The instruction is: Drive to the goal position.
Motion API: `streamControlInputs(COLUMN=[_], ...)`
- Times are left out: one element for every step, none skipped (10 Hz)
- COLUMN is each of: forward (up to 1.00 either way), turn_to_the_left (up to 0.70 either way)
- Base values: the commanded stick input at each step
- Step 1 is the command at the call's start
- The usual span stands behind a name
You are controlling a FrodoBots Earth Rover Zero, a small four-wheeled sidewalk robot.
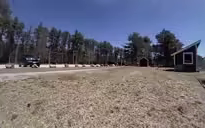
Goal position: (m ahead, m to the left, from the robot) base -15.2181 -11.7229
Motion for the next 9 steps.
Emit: streamControlInputs(forward=[0.70,0.70,0.70,0.70,0.70,0.70,0.70,0.70,0.70], turn_to_the_left=[0.00,0.00,0.00,0.00,0.00,0.00,0.00,0.00,0.00])
